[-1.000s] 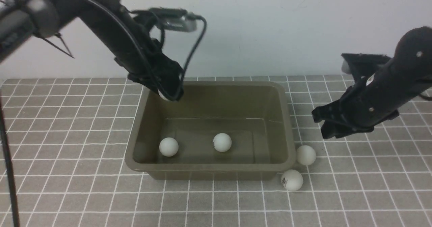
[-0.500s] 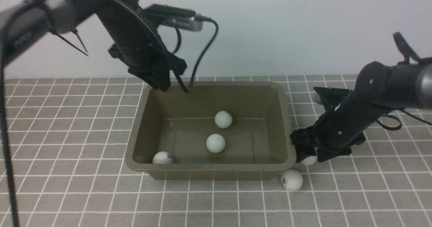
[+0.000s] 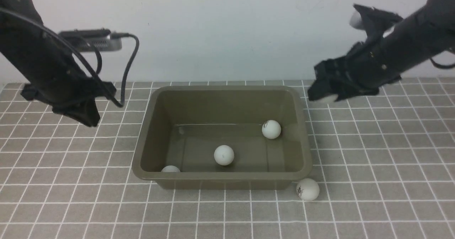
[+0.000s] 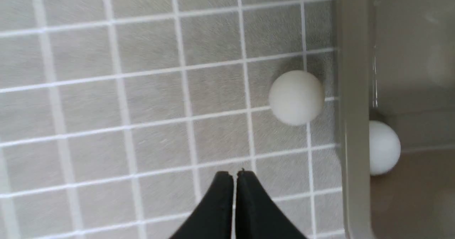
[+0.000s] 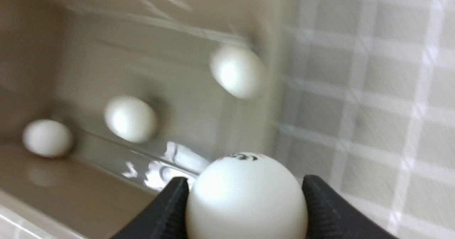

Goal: Put the table tennis balls into the box on the grey coffee tablecloth.
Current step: 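Release the ping pong ball into the bin and lift the gripper away, then reach for and grasp a ping pong ball on the table beside the basket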

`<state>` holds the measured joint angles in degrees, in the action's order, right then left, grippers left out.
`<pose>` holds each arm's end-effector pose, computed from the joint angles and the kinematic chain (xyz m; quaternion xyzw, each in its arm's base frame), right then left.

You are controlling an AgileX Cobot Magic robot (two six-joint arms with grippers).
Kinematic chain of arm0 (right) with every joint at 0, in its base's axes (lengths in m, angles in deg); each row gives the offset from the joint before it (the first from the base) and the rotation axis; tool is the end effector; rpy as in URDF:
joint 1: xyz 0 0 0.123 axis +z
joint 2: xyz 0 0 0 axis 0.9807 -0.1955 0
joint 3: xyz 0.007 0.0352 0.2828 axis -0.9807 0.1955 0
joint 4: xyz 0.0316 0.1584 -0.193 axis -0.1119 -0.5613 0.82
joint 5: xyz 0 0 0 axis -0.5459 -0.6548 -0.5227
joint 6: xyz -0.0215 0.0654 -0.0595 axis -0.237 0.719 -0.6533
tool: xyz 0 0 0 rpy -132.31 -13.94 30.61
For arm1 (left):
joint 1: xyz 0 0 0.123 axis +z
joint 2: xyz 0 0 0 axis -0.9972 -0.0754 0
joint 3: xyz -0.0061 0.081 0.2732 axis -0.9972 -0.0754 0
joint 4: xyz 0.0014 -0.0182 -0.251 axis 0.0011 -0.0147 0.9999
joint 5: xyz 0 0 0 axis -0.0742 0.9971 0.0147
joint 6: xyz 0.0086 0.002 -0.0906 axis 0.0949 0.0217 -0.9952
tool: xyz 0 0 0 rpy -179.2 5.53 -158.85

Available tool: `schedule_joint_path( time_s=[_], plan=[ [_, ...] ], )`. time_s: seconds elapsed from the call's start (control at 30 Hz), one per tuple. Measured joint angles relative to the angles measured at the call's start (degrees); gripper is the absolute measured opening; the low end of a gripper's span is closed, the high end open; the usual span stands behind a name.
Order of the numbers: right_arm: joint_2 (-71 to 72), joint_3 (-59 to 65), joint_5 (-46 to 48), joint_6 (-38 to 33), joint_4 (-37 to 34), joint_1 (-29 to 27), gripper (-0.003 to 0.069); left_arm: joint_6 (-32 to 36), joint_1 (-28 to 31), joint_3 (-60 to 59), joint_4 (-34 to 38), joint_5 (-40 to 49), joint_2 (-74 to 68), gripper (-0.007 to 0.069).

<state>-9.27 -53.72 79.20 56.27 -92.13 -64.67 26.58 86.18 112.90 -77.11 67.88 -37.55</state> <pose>0.3511 0.1219 0.2962 -0.1013 0.9509 0.2182 0.1946 0.3694 -0.0146 0.2562 0.0382 0.9883 -0.0941 0.1140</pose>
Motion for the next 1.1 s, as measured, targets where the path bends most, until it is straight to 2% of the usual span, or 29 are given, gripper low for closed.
schedule_joint_path(
  time_s=[0.07, 0.1, 0.2, 0.23, 0.27, 0.3, 0.4, 0.43, 0.5, 0.63, 0.77, 0.93, 1.03, 1.07, 1.1],
  plan=[
    [-0.70, -1.21, -1.47, -0.74, 0.00, 2.04, 0.0363, 1.47, 0.00, -2.05, 2.30, -2.16, -0.72, -0.0005],
    [-2.10, -2.34, -2.45, -0.95, 0.20, 4.24, 0.0363, 4.33, 0.00, -3.65, 5.30, -3.44, -1.87, -0.0005],
    [-4.46, -4.05, -2.62, -0.88, 0.25, 5.84, 0.0386, 8.70, 0.00, -4.14, 9.09, -4.10, -3.21, -0.0003],
    [-5.73, -4.83, -2.38, -0.59, 0.19, 6.32, 0.0408, 11.07, 0.00, -4.14, 10.72, -4.40, -3.95, -0.0001],
    [-7.68, -6.53, -1.61, 0.36, 0.19, 7.07, 0.0472, 14.01, -0.18, -4.14, 12.48, -4.60, -5.05, 0.0011],
    [-8.12, -7.17, -1.05, 0.76, 0.19, 7.24, 0.0499, 14.68, -0.18, -4.14, 12.70, -4.63, -5.38, 0.0014],
    [-10.50, -10.26, 2.39, 1.74, 0.31, 7.66, 0.0631, 17.48, -0.51, -4.14, 15.22, -5.53, -8.18, 0.0107],
    [-10.50, -10.26, 2.39, 1.74, 0.31, 7.66, 0.0631, 17.48, -0.51, -4.14, 15.22, -5.53, -8.18, 0.0107],
    [-10.55, -11.04, 3.41, 1.80, 1.76, 7.66, 0.0677, 17.83, -0.72, -4.14, 15.38, -7.66, -9.14, 0.0239],
    [-10.55, -11.38, 4.55, 1.92, 3.70, 7.66, 0.0688, 17.84, -1.59, -4.14, 15.24, -10.13, -9.88, 0.0426],
    [-10.55, -11.38, 5.28, 1.96, 5.86, 7.66, 0.0688, 17.51, -2.99, -4.14, 12.88, -11.12, -10.86, 0.0553],
    [-10.55, -11.38, 6.20, 1.96, 8.03, 7.66, 0.0683, 15.78, -3.64, -4.14, 10.36, -12.43, -12.51, 0.0559],
    [-10.55, -11.38, 7.19, 1.96, 9.49, 7.66, 0.0675, 15.59, -3.69, -4.14, 9.33, -12.48, -13.51, 0.0491],
    [-10.55, -11.38, 8.38, 1.96, 11.02, 7.66, 0.0664, 15.46, -3.69, -4.14, 8.74, -12.48, -13.84, 0.0391],
    [-10.50, -11.38, 9.39, 2.03, 12.51, 7.61, 0.0650, 15.40, -3.69, -4.14, 8.43, -12.42, -13.85, 0.0350]
  ],
)
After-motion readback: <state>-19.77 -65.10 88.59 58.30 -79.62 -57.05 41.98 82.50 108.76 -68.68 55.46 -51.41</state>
